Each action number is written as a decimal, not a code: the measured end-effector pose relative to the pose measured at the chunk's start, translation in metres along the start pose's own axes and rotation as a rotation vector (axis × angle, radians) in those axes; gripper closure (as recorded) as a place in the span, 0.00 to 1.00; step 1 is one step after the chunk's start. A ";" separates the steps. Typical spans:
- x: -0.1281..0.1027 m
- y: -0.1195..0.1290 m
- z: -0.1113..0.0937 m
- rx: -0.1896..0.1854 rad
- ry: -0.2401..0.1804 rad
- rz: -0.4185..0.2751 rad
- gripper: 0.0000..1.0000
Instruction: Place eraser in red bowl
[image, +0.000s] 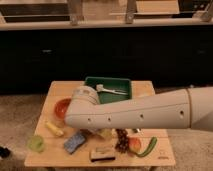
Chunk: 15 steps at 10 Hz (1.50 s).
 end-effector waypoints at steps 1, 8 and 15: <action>-0.004 -0.001 0.001 -0.010 -0.005 0.015 0.24; -0.013 0.054 0.040 -0.114 -0.175 0.278 0.24; -0.038 0.071 0.068 -0.095 -0.261 0.435 0.24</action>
